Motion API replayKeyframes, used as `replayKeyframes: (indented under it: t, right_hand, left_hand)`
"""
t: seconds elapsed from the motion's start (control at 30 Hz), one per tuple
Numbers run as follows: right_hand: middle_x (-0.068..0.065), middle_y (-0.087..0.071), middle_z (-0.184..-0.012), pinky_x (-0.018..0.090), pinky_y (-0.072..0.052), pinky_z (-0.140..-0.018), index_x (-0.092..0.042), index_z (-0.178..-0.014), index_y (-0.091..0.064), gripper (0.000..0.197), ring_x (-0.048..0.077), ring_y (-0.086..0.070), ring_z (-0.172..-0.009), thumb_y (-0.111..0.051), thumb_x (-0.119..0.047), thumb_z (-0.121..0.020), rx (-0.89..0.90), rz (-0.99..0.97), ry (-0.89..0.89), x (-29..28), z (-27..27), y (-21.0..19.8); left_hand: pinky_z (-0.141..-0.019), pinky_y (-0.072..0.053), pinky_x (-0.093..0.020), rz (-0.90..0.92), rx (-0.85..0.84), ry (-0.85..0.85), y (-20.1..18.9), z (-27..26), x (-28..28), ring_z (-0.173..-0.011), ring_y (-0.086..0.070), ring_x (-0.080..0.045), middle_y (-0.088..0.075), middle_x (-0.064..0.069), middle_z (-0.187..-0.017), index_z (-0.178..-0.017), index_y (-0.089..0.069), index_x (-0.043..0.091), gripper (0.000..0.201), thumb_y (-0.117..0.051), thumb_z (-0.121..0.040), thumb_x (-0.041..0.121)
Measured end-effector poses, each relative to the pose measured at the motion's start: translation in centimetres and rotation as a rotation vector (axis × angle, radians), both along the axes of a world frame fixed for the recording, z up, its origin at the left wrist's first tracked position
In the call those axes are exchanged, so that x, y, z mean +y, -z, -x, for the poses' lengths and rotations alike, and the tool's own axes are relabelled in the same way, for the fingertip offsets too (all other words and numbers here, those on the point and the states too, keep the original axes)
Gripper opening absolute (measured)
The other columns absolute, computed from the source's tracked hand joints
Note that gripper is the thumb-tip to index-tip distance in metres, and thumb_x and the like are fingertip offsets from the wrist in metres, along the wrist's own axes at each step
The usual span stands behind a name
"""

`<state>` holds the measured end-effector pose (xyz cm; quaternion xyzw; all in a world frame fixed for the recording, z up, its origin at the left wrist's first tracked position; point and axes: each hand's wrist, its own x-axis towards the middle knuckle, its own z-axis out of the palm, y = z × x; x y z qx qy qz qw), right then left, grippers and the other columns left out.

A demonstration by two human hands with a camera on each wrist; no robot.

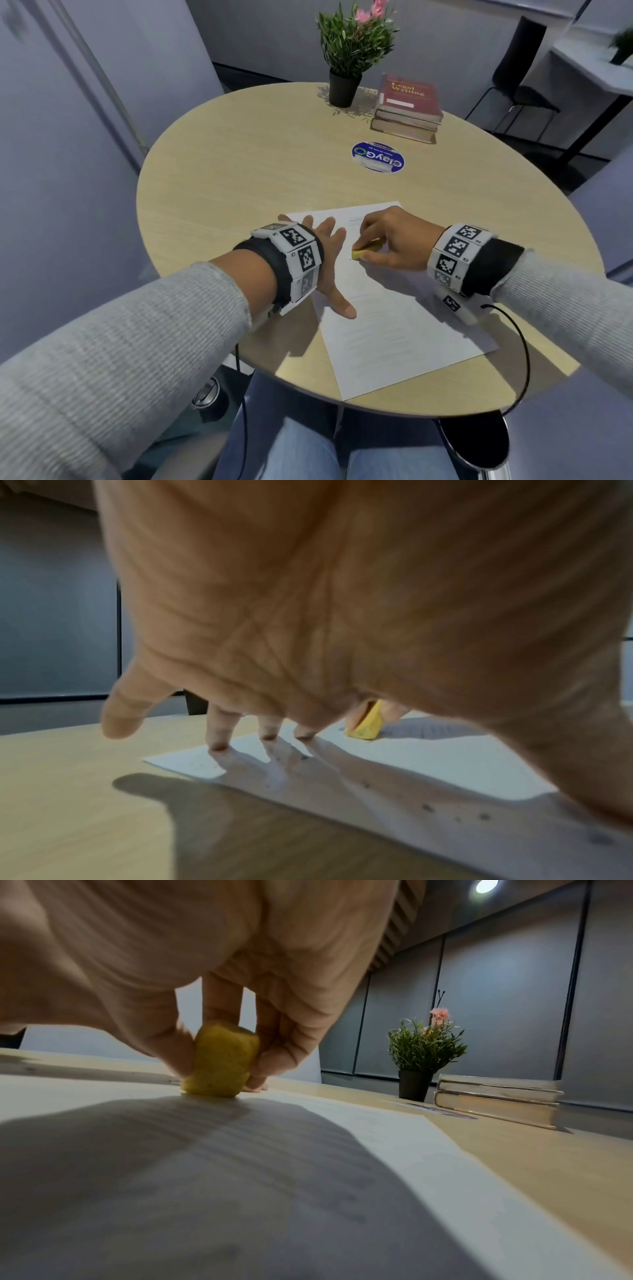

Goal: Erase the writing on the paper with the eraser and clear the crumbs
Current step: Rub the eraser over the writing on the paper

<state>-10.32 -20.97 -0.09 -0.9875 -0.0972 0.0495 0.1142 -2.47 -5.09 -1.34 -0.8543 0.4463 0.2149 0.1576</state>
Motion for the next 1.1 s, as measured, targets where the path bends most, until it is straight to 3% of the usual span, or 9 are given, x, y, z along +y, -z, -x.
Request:
replayKeyframes:
  t: [0.1,0.27,0.4,0.47,0.6,0.73,0.9,1.03,1.1]
  right_hand:
    - [-0.006,-0.057,-0.083,0.027,-0.049,-0.073,-0.015,-0.098,-0.076,0.022,0.012,-0.056,-0.074,-0.067,-0.028,-0.083,0.013,-0.028,0.006,0.7,0.8,0.1]
    - [-0.004,-0.059,-0.083,0.021,-0.049,-0.068,-0.02,-0.098,-0.075,0.028,0.004,-0.056,-0.067,-0.061,-0.04,-0.083,0.122,-0.103,-0.179,2.6,3.0,0.1]
    - [-0.005,-0.056,-0.081,0.033,-0.052,-0.075,-0.021,-0.099,-0.076,0.022,-0.004,-0.048,-0.065,-0.067,-0.034,-0.084,0.031,-0.019,-0.053,0.3,0.4,-1.0]
    - [-0.006,-0.054,-0.08,0.034,-0.051,-0.074,-0.021,-0.098,-0.076,0.021,-0.002,-0.047,-0.065,-0.066,-0.033,-0.084,0.016,-0.005,-0.048,0.6,0.7,-0.7]
    - [-0.002,-0.059,-0.082,0.023,-0.049,-0.067,-0.023,-0.098,-0.075,0.024,0.007,-0.056,-0.066,-0.062,-0.039,-0.085,0.111,-0.063,-0.221,2.9,3.1,0.1]
    - [-0.006,-0.057,-0.081,0.031,-0.051,-0.074,-0.021,-0.099,-0.076,0.02,-0.004,-0.05,-0.067,-0.067,-0.032,-0.085,0.015,-0.041,-0.013,0.4,1.2,-0.7]
    - [-0.004,-0.058,-0.083,0.022,-0.048,-0.068,-0.023,-0.099,-0.075,0.024,0.002,-0.053,-0.068,-0.062,-0.037,-0.085,0.105,-0.058,-0.188,2.7,3.3,0.1]
    - [-0.007,-0.055,-0.079,0.025,-0.049,-0.071,-0.023,-0.097,-0.076,0.018,-0.004,-0.05,-0.066,-0.067,-0.032,-0.084,0.025,-0.033,-0.034,0.7,1.7,-0.8]
    - [-0.009,-0.052,-0.078,0.027,-0.05,-0.07,-0.023,-0.096,-0.076,0.018,-0.004,-0.048,-0.065,-0.066,-0.032,-0.084,0.019,-0.021,-0.051,1.0,1.9,-0.5]
  left_hand:
    - [-0.11,-0.009,-0.075,-0.01,0.01,-0.01,0.1,0.1,-0.1,-0.151,0.006,-0.037,0.013,0.001,-0.166,-0.158,0.008,0.027,0.145,-0.057,-0.047,0.096]
    - [-0.107,-0.003,-0.079,0.006,0.005,-0.018,0.4,0.1,-0.3,-0.151,0.005,-0.04,0.011,-0.001,-0.166,-0.158,0.006,0.025,0.147,-0.058,-0.046,0.097]
    - [-0.107,-0.003,-0.079,0.004,0.0,-0.016,0.4,0.2,-0.2,-0.151,0.004,-0.04,0.008,-0.001,-0.166,-0.158,0.005,0.026,0.146,-0.057,-0.046,0.097]
    - [-0.107,-0.003,-0.079,0.007,0.001,-0.013,0.4,0.2,-0.2,-0.151,0.004,-0.039,0.009,-0.001,-0.166,-0.158,0.006,0.026,0.145,-0.058,-0.047,0.096]
    - [-0.108,-0.002,-0.078,0.001,-0.006,-0.017,0.4,0.2,-0.2,-0.151,0.006,-0.039,0.012,-0.001,-0.166,-0.158,0.007,0.025,0.146,-0.057,-0.048,0.096]
    - [-0.108,-0.001,-0.078,-0.007,-0.002,-0.011,0.4,0.1,-0.2,-0.151,0.008,-0.039,0.016,-0.001,-0.165,-0.158,0.011,0.026,0.147,-0.055,-0.048,0.097]
    - [-0.109,0.0,-0.077,-0.009,0.012,-0.03,0.3,0.2,-0.1,-0.151,0.011,-0.038,0.018,0.0,-0.165,-0.157,0.013,0.026,0.147,-0.057,-0.049,0.096]
    - [-0.109,0.0,-0.077,-0.018,0.008,-0.03,0.4,0.2,-0.2,-0.151,0.011,-0.037,0.019,0.0,-0.165,-0.157,0.014,0.026,0.146,-0.057,-0.05,0.096]
    - [-0.109,-0.001,-0.077,-0.01,0.005,-0.027,0.4,0.2,-0.1,-0.151,0.01,-0.037,0.018,0.0,-0.165,-0.157,0.013,0.027,0.146,-0.056,-0.049,0.096]
